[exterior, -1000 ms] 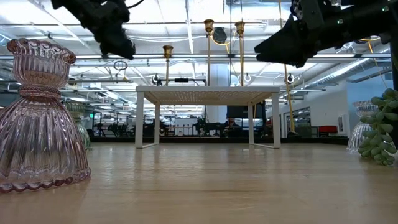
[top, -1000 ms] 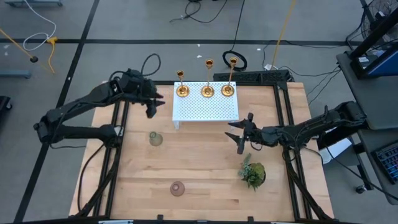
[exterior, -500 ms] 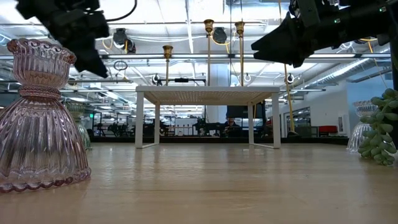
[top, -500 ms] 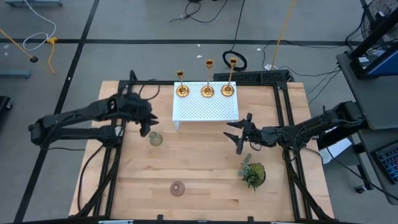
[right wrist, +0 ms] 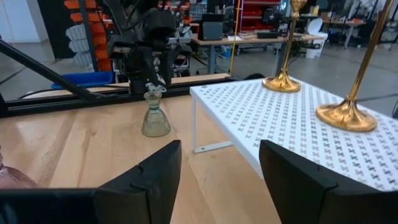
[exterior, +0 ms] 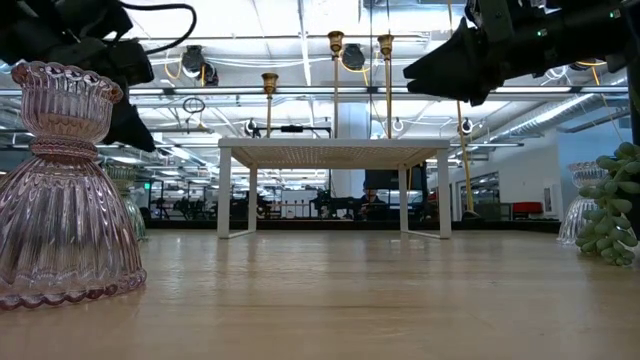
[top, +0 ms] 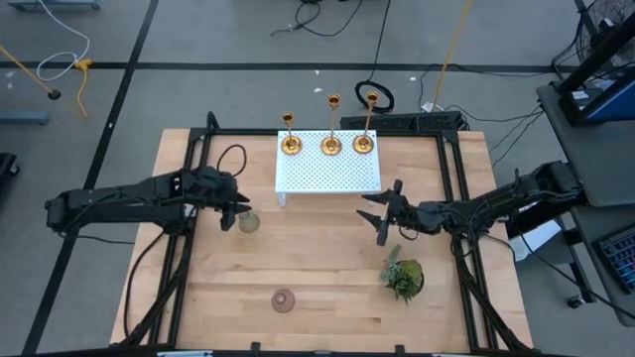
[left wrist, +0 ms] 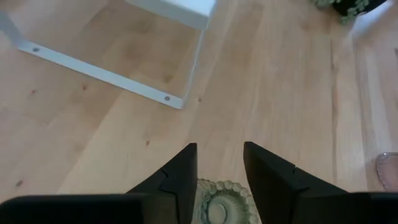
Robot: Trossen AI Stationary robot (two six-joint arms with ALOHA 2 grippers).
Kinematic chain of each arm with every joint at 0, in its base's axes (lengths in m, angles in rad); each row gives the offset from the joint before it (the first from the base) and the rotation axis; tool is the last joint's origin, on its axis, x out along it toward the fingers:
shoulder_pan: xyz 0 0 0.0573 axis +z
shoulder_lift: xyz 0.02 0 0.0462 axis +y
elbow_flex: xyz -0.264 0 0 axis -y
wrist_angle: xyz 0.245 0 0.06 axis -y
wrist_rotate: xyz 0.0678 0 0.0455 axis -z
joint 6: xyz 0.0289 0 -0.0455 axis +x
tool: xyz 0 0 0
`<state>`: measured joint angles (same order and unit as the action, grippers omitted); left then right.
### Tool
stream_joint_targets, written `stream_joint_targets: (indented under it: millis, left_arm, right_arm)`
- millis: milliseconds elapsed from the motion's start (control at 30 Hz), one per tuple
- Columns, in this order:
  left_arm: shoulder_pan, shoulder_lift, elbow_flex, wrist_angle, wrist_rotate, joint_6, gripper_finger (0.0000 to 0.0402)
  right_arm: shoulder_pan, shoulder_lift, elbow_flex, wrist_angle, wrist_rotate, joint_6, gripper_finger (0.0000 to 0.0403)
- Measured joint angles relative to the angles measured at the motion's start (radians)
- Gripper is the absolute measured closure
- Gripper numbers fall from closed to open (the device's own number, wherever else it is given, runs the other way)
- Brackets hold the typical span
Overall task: Pick & Place candle stick holders
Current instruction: Put the gray candle holder on the shelf
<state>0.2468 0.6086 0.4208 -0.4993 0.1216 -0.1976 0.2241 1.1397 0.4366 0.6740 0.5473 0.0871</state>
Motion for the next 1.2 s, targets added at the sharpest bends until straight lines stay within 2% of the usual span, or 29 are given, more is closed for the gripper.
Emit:
stream_joint_targets:
  millis: [333,733,833,1067,1200]
  left_arm:
    - [-0.103,0.000,-0.045,-0.009,-0.018,-0.026,0.0214]
    - [-0.219,0.000,-0.163,0.054,-0.151,-0.100,0.0208]
    - [-0.231,0.000,-0.202,0.106,-0.160,-0.133,0.0208]
    - [-0.258,-0.002,-0.288,0.258,-0.164,-0.148,0.0208]
    - [-0.271,0.000,-0.335,0.398,-0.186,-0.142,0.0208]
  right_arm:
    - [0.000,0.000,0.001,0.011,-0.002,-0.112,0.0193]
    - [-0.035,0.000,0.001,0.032,-0.005,-0.266,0.0193]
    - [-0.064,0.000,0.001,0.041,-0.058,-0.269,0.0193]
    - [-0.135,0.000,0.001,0.062,-0.291,-0.286,0.0193]
    - [-0.164,0.000,0.001,0.063,-0.316,-0.287,0.0193]
